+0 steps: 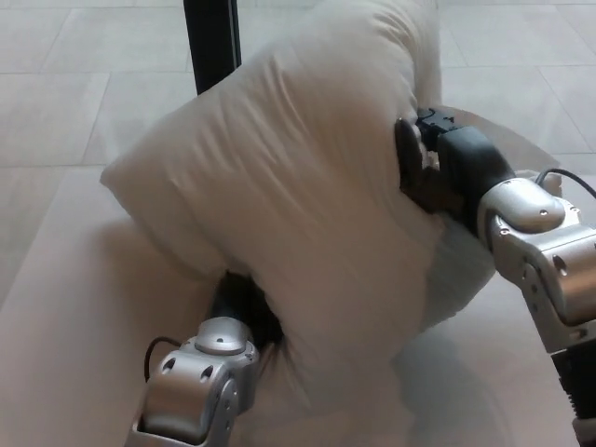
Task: The robot uses its left hand to press on the left side of the pillow kept in the middle of the desk and uses its right hand to lift up and the right side of the pillow and turn it over
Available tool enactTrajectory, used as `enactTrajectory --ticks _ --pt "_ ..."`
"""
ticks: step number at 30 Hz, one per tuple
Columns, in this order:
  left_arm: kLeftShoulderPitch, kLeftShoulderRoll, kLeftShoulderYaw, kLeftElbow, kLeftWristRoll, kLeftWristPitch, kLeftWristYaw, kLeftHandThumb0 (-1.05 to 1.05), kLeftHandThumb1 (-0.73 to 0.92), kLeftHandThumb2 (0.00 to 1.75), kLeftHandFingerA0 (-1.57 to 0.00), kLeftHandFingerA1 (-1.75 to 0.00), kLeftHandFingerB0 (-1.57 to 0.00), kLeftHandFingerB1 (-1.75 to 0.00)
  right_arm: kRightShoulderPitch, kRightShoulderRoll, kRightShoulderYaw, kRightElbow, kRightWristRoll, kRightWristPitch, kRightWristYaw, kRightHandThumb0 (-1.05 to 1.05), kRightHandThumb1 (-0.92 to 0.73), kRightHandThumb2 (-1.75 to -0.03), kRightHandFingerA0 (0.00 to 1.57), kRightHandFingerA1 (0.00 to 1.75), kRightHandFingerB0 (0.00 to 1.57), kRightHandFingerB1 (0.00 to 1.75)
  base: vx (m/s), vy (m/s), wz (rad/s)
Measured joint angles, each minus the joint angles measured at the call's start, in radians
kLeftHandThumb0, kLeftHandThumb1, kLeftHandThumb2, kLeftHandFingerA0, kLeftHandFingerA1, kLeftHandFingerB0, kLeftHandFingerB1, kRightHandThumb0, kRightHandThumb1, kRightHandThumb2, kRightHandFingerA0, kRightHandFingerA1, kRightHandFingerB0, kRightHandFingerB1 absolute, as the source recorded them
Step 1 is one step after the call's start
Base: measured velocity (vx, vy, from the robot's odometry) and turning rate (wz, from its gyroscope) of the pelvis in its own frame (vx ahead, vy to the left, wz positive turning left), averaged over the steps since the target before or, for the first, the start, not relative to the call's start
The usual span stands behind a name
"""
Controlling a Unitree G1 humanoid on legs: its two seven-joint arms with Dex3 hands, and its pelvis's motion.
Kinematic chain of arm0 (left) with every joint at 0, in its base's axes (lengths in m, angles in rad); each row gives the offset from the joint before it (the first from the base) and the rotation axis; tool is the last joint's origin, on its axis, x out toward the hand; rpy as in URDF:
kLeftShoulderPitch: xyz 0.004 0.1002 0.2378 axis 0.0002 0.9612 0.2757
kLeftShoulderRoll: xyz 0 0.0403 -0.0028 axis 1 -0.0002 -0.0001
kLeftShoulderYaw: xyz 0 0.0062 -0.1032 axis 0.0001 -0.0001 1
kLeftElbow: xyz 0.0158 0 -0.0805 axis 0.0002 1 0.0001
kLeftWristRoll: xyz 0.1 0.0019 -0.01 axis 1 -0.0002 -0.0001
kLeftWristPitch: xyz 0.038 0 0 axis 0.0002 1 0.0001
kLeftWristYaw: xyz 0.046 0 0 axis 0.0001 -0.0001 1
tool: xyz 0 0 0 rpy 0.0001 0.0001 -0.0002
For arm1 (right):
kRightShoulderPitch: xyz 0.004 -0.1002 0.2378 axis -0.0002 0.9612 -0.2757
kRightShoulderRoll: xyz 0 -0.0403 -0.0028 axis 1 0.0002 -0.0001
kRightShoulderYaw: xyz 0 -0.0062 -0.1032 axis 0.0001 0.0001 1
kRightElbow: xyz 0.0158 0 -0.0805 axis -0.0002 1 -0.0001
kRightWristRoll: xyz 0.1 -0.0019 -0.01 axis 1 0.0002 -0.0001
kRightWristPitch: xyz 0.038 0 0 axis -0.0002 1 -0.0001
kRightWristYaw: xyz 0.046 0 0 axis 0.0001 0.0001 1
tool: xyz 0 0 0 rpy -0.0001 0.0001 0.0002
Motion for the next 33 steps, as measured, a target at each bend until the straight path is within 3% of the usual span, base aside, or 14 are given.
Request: enactTrajectory --ticks 5,9,10,13,14,20,21,22,23,24,25,30,31,33 --pt "0.022 -0.006 0.0 0.006 0.011 -0.041 0.008 -0.98 0.76 1.17 -0.01 -0.32 0.0 -0.06 0.016 0.005 0.046 -0.015 -0.033 -0.003 -0.012 -1.05 -0.65 -1.14 0.41 0.72 0.05 0.34 0.0 0.0 0.0" --pt "0.039 -0.019 0.017 0.01 0.012 -0.068 0.01 -0.94 0.75 1.08 -0.07 -0.4 0.0 -0.01 0.019 0.005 0.073 -0.022 -0.065 -0.011 -0.02 -1.05 -0.67 -1.07 0.44 0.72 0.07 0.53 0.0 0.0 0.0" --pt "0.044 -0.024 0.023 0.009 0.012 -0.071 0.01 -0.89 0.73 1.04 0.0 -0.33 0.0 0.0 0.02 0.005 0.081 -0.024 -0.07 -0.012 -0.022 -0.95 -0.75 -0.63 0.5 0.7 0.16 0.52 0.0 0.0 0.0" --pt "0.064 -0.041 0.041 0.004 0.012 -0.088 0.012 -1.05 0.81 1.15 -0.08 -0.29 0.0 -0.01 0.023 0.005 0.105 -0.032 -0.09 -0.015 -0.026 -0.99 -0.74 -0.62 0.5 0.68 0.17 0.52 0.0 0.0 0.0" --pt "0.07 -0.046 0.048 0.003 0.012 -0.095 0.013 -1.05 0.8 1.16 -0.1 -0.32 0.0 -0.02 0.023 0.005 0.115 -0.034 -0.096 -0.015 -0.028 -1.04 -0.61 -1.04 0.49 0.73 0.15 0.56 0.0 0.0 0.0" --pt "0.089 -0.057 0.069 0.008 0.011 -0.135 0.013 -1.0 0.72 1.09 -0.12 -0.48 0.0 0.0 0.022 0.005 0.161 -0.038 -0.133 -0.019 -0.036 -1.04 -0.59 -1.0 0.41 0.72 0.14 0.54 0.0 0.0 0.0" --pt "0.091 -0.057 0.071 0.009 0.011 -0.141 0.013 -1.0 0.72 1.09 -0.13 -0.49 0.0 0.0 0.022 0.005 0.168 -0.038 -0.14 -0.02 -0.037 -0.95 -0.69 -0.61 0.5 0.77 0.15 0.49 0.0 0.0 0.0" --pt "0.092 -0.057 0.072 0.01 0.011 -0.144 0.013 -1.0 0.72 1.09 -0.13 -0.49 0.0 0.0 0.021 0.005 0.172 -0.038 -0.144 -0.021 -0.038 -0.95 -0.69 -0.61 0.5 0.77 0.15 0.49 0.0 0.0 0.0" --pt "0.093 -0.057 0.074 0.012 0.01 -0.15 0.013 -0.97 0.74 1.08 -0.16 -0.49 0.0 0.0 0.021 0.005 0.177 -0.038 -0.151 -0.021 -0.038 -1.05 -0.58 -0.98 0.59 0.87 0.1 0.53 0.0 0.0 0.0" --pt "0.094 -0.057 0.075 0.013 0.009 -0.155 0.013 -0.98 0.72 1.08 -0.15 -0.48 0.0 0.0 0.019 0.005 0.184 -0.037 -0.159 -0.022 -0.039 -0.95 -0.65 -0.61 0.61 1.15 0.13 0.5 0.0 0.0 0.0" --pt "0.095 -0.057 0.075 0.014 0.009 -0.159 0.013 -1.03 0.76 1.13 -0.11 -0.45 0.0 0.0 0.018 0.005 0.191 -0.037 -0.168 -0.023 -0.04 -0.91 -0.6 -0.62 0.71 1.42 0.15 0.5 0.0 0.0 0.0" --pt "0.097 -0.057 0.079 0.023 0.006 -0.18 0.014 -0.93 0.71 1.03 -0.13 -0.56 0.0 0.0 0.007 0.005 0.218 -0.031 -0.216 -0.031 -0.043 -0.81 -0.54 -0.57 0.91 1.68 0.21 0.53 0.0 0.0 0.0" --pt "0.097 -0.057 0.079 0.024 0.006 -0.183 0.014 -0.99 0.74 1.09 -0.07 -0.51 0.0 -0.01 0.006 0.004 0.223 -0.03 -0.224 -0.033 -0.044 -0.9 -0.42 -0.76 0.9 1.56 0.19 0.55 0.0 0.0 0.0" --pt "0.098 -0.057 0.079 0.027 0.005 -0.189 0.014 -0.97 0.72 1.06 -0.03 -0.41 0.0 0.0 0.003 0.004 0.234 -0.027 -0.24 -0.033 -0.046 -0.84 -0.5 -0.62 0.78 1.68 0.2 0.53 0.0 0.0 0.0"
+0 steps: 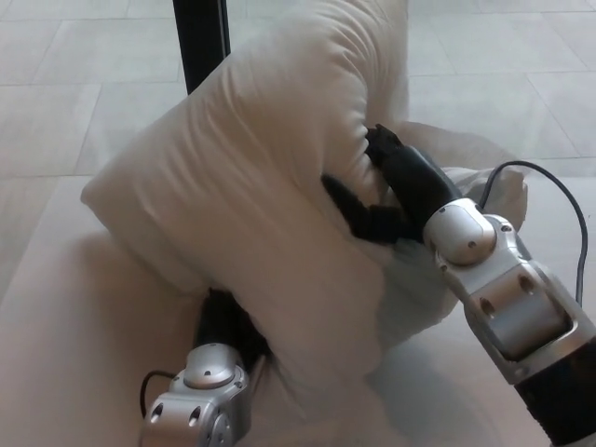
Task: The robot uses its left hand to press on the left side of the pillow kept in the middle of the desk and uses its right hand to lift up and the right side of the pillow and turn it over
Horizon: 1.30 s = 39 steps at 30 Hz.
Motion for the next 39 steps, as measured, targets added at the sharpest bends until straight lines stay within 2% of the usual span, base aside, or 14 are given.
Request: enactTrajectory --ticks 7,13,16,17,19,20,21,22,23,25,34,35,37,39 --pt "0.002 0.0 0.001 0.012 -0.004 -0.022 0.0 -0.93 0.7 1.03 -0.13 -0.53 0.0 0.0 -0.007 0.0 0.035 0.011 -0.058 -0.005 -0.005 -0.89 -0.55 -0.57 0.69 1.51 0.23 0.52 0.0 0.0 0.0" --pt "0.003 0.001 0.0 0.018 -0.006 -0.038 0.0 -0.88 0.68 0.98 -0.09 -0.55 0.0 0.0 -0.003 0.0 0.046 0.01 -0.093 -0.008 -0.008 -0.68 -0.35 -0.87 1.32 1.53 0.25 0.6 0.0 0.0 0.0" --pt "0.003 0.003 -0.009 0.021 -0.005 -0.047 0.0 -0.88 0.84 0.65 -0.02 -0.42 0.0 -0.01 0.012 0.0 0.037 -0.007 -0.094 -0.006 -0.009 -0.77 -0.52 -0.61 0.96 1.61 0.26 0.5 0.0 0.0 0.0" --pt "0.003 0.003 -0.012 0.023 -0.005 -0.051 0.0 -1.02 0.92 1.27 -0.01 -0.39 0.0 -0.08 0.016 0.0 0.032 -0.011 -0.094 -0.006 -0.009 -0.84 -0.5 -0.62 0.98 1.74 0.27 0.47 0.0 0.0 0.0" --pt "0.005 0.012 -0.039 0.022 0.002 -0.062 0.0 -0.97 0.81 1.2 -0.01 -0.52 0.0 -0.11 0.026 0.0 0.002 -0.024 -0.093 -0.004 -0.01 -0.86 -0.51 -0.63 0.98 1.75 0.28 0.45 0.0 -0.002 0.03" --pt "0.007 0.017 -0.056 0.021 0.007 -0.067 0.0 -0.83 0.92 0.76 -0.05 -0.51 0.0 0.0 0.032 0.0 -0.017 -0.033 -0.092 -0.002 -0.01 -0.9 -0.61 -0.59 0.81 1.54 0.25 0.41 0.0 0.0 0.0" --pt "0.009 0.021 -0.067 0.02 0.01 -0.073 0.0 -0.63 0.87 0.75 -0.22 -0.85 0.0 -0.04 0.036 0.0 -0.034 -0.04 -0.09 0.0 -0.01 -0.86 -0.47 -0.9 0.61 0.81 0.16 0.46 0.0 0.0 0.0" --pt "0.013 0.024 -0.073 0.016 0.011 -0.079 0.0 -0.82 0.77 1.01 -0.3 -0.71 0.0 -0.02 0.039 0.0 -0.066 -0.052 -0.086 0.005 -0.009 -0.8 -0.62 -0.59 0.49 0.54 0.24 0.33 0.0 0.0 0.0" --pt "0.016 0.024 -0.072 0.012 0.01 -0.081 0.0 -0.78 0.65 0.91 -0.22 -0.65 0.0 0.0 0.04 0.0 -0.089 -0.058 -0.083 0.009 -0.009 -0.86 -0.55 -0.91 0.37 0.56 0.15 0.42 0.0 0.0 0.0" --pt "0.021 0.025 -0.071 0.002 0.006 -0.081 -0.003 -0.85 0.81 0.65 -0.21 -0.64 0.0 -0.01 0.039 0.0 -0.149 -0.067 -0.068 0.016 -0.006 -0.83 -0.55 -0.91 0.36 0.55 0.13 0.42 0.0 0.0 0.0" --pt "0.075 0.117 -0.038 -0.09 -0.046 -0.075 -0.091 -0.86 0.63 1.01 -0.13 -0.59 0.0 -0.13 0.052 -0.073 -0.411 -0.066 0.035 0.049 0.071 -0.79 -0.63 -0.6 0.38 0.48 0.23 0.28 0.0 0.0 0.0" --pt "0.079 0.125 -0.033 -0.095 -0.05 -0.074 -0.098 -0.81 0.8 0.68 -0.16 -0.54 0.0 -0.05 0.056 -0.079 -0.424 -0.066 0.041 0.049 0.077 -0.78 -0.49 -0.88 0.35 0.56 0.19 0.42 0.0 0.0 0.0" --pt "0.104 0.163 -0.003 -0.127 -0.076 -0.065 -0.136 -0.82 0.82 0.67 -0.17 -0.49 0.0 0.0 0.082 -0.116 -0.494 -0.059 0.074 0.057 0.114 -0.76 -0.61 -0.59 0.47 0.48 0.28 0.3 0.0 0.0 0.0" --pt "0.123 0.191 0.026 -0.147 -0.097 -0.059 -0.163 -0.86 0.79 0.65 -0.18 -0.51 0.0 0.0 0.106 -0.141 -0.545 -0.055 0.099 0.063 0.138 -0.76 -0.5 -0.87 0.38 0.57 0.17 0.41 0.0 0.0 0.0"
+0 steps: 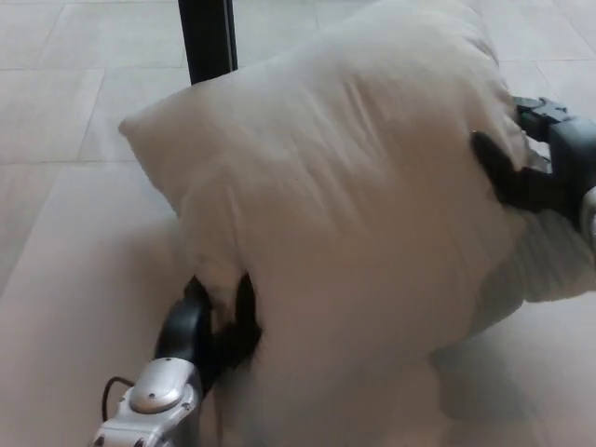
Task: The robot uses its left hand to press on the left side of the pillow kept in the middle of the desk and uses its right hand to lift up and the right side of the pillow and turn it over
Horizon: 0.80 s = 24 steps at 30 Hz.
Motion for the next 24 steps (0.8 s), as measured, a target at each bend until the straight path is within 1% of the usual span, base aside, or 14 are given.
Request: enactTrajectory --ticks 1,2,4,5,6,7,11,15,19,20,21,22,23,24 --pt "0.009 0.015 0.019 -0.009 -0.012 0.005 -0.014 -0.91 0.62 0.95 -0.15 -0.55 0.0 -0.01 0.013 -0.014 -0.027 0.003 0.013 0.004 0.013 -0.74 -0.49 -0.86 0.36 0.57 0.16 0.41 0.0 0.0 0.0" --pt "0.021 0.031 0.047 -0.018 -0.028 0.008 -0.031 -0.91 0.62 0.95 -0.15 -0.55 0.0 -0.01 0.031 -0.033 -0.057 0.007 0.029 0.007 0.03 -0.74 -0.49 -0.86 0.36 0.57 0.16 0.41 0.0 0.0 0.0" --pt "0.039 0.061 0.097 -0.028 -0.057 0.016 -0.061 -0.91 0.76 0.63 -0.27 -0.59 0.0 -0.19 0.062 -0.066 -0.108 0.014 0.058 0.013 0.062 -0.74 -0.5 -0.86 0.32 0.56 0.11 0.4 0.0 0.0 0.0" --pt "0.048 0.078 0.125 -0.031 -0.071 0.017 -0.076 -0.89 0.57 1.0 -0.24 -0.59 -0.04 -0.13 0.079 -0.088 -0.132 0.021 0.072 0.013 0.079 -0.76 -0.51 -0.89 0.31 0.57 0.1 0.4 0.0 0.0 0.0" --pt "0.056 0.092 0.146 -0.033 -0.082 0.018 -0.087 -0.88 0.57 0.99 -0.21 -0.57 -0.05 -0.14 0.094 -0.104 -0.151 0.028 0.083 0.013 0.093 -0.76 -0.66 -0.6 0.37 0.47 0.2 0.28 0.0 0.0 0.0" --pt "0.067 0.113 0.175 -0.033 -0.094 0.019 -0.101 -0.85 0.56 0.97 -0.14 -0.55 -0.02 -0.16 0.116 -0.128 -0.176 0.038 0.097 0.013 0.111 -0.77 -0.52 -0.89 0.33 0.56 0.16 0.41 0.0 0.0 0.0" --pt "0.115 0.195 0.31 -0.026 -0.146 0.027 -0.15 -0.94 0.55 1.01 -0.2 -0.54 -0.02 -0.05 0.196 -0.208 -0.297 0.081 0.146 0.017 0.161 -0.75 -0.56 -0.9 0.29 0.52 0.13 0.4 0.0 0.0 0.0" --pt "0.158 0.308 0.431 0.023 -0.192 0.038 -0.211 -0.93 0.53 0.98 -0.18 -0.5 -0.05 -0.12 0.281 -0.296 -0.402 0.125 0.176 0.013 0.195 -0.75 -0.55 -0.9 0.26 0.5 0.14 0.4 0.0 0.0 0.0" --pt "0.203 0.395 0.532 0.088 -0.232 0.042 -0.268 -1.05 0.57 1.0 -0.27 -0.52 -0.03 -0.47 0.368 -0.385 -0.501 0.195 0.21 -0.014 0.228 -0.79 -0.53 -0.91 0.26 0.52 0.14 0.41 0.0 0.0 0.0" --pt "0.216 0.415 0.556 0.105 -0.241 0.042 -0.284 -1.05 0.58 1.0 -0.19 -0.55 -0.03 -0.53 0.389 -0.409 -0.522 0.22 0.216 -0.029 0.239 -0.81 -0.68 -0.61 0.34 0.42 0.2 0.29 0.0 0.0 0.0" --pt "0.223 0.428 0.571 0.119 -0.246 0.042 -0.296 -1.0 0.51 0.97 -0.29 -0.6 -0.12 -0.61 0.4 -0.425 -0.537 0.241 0.221 -0.04 0.246 -0.85 -0.66 -0.61 0.33 0.43 0.18 0.29 0.0 0.0 0.0" --pt "0.231 0.444 0.588 0.135 -0.254 0.041 -0.31 -1.05 0.65 0.62 -0.34 -0.58 -0.2 -0.66 0.413 -0.445 -0.555 0.265 0.228 -0.054 0.252 -0.83 -0.53 -0.92 0.34 0.52 0.12 0.41 0.0 0.0 0.0" --pt "0.238 0.454 0.6 0.143 -0.258 0.039 -0.319 -1.05 0.67 0.62 -0.39 -0.56 -0.03 -0.78 0.423 -0.458 -0.57 0.281 0.232 -0.066 0.256 -0.8 -0.67 -0.61 0.42 0.41 0.23 0.3 0.0 0.0 0.0" --pt "0.244 0.46 0.614 0.148 -0.261 0.038 -0.325 -1.05 0.67 0.62 -0.39 -0.56 -0.03 -0.78 0.433 -0.47 -0.585 0.296 0.236 -0.079 0.258 -0.8 -0.67 -0.61 0.42 0.41 0.23 0.3 0.0 0.0 0.0"
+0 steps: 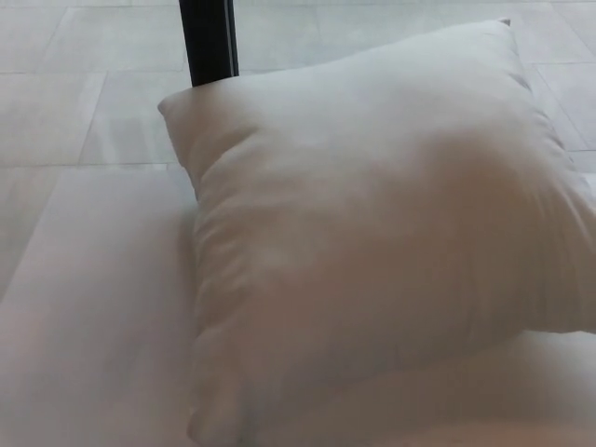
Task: The robot uses its left hand to press on the left side of the pillow kept in the middle of the desk and uses its right hand to lift up and the right side of the pillow and turn it over
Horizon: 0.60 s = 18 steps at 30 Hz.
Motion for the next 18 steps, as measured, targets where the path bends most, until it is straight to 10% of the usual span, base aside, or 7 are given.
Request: enactTrajectory --ticks 4,6,10,11,15,16,18 --pt "0.021 0.007 0.052 0.021 -0.012 -0.007 -0.014 -1.05 0.4 0.91 -0.31 -0.48 -0.18 -0.87 0.04 -0.032 -0.074 0.083 0.013 -0.055 0.007 -0.85 -0.49 -0.89 0.32 0.53 0.23 0.45 0.0 0.0 0.0" --pt "0.033 0.007 0.083 0.03 -0.016 -0.009 -0.015 -1.05 0.46 0.64 -0.36 -0.5 -0.06 -1.22 0.063 -0.044 -0.11 0.13 0.016 -0.077 0.005 -0.81 -0.64 -0.6 0.3 0.45 0.25 0.35 0.0 0.0 0.0" --pt "0.058 0.007 0.15 0.054 -0.019 -0.016 -0.012 -1.05 0.45 0.64 -0.35 -0.49 -0.12 -1.15 0.12 -0.054 -0.19 0.238 0.028 -0.133 -0.005 -0.76 -0.64 -0.6 0.26 0.47 0.25 0.36 0.0 0.0 0.0" --pt "0.07 0.007 0.165 0.064 -0.019 -0.021 -0.012 -1.05 0.36 0.91 -0.34 -0.48 -0.14 -1.05 0.14 -0.053 -0.21 0.268 0.032 -0.148 -0.01 -0.75 -0.65 -0.6 0.26 0.49 0.22 0.37 0.0 0.0 0.0" --pt "0.128 0.007 0.192 0.111 -0.013 -0.046 -0.012 -1.05 0.42 0.68 -0.35 -0.55 -0.05 -1.35 0.203 -0.053 -0.275 0.362 0.045 -0.2 -0.033 -0.75 -0.68 -0.61 0.16 0.51 0.17 0.4 0.0 0.0 0.0" --pt "0.146 0.006 0.2 0.134 -0.013 -0.055 -0.012 -1.05 0.43 0.69 -0.34 -0.57 -0.03 -1.4 0.22 -0.053 -0.292 0.39 0.049 -0.215 -0.041 -0.75 -0.53 -0.88 0.11 0.55 0.13 0.48 0.0 0.0 0.0" --pt "0.176 0.005 0.211 0.173 -0.011 -0.074 -0.011 -1.05 0.5 0.66 -0.34 -0.54 0.0 -1.37 0.245 -0.05 -0.319 0.433 0.055 -0.239 -0.054 -0.71 -0.64 -0.6 0.22 0.56 0.18 0.4 0.0 0.0 0.0"
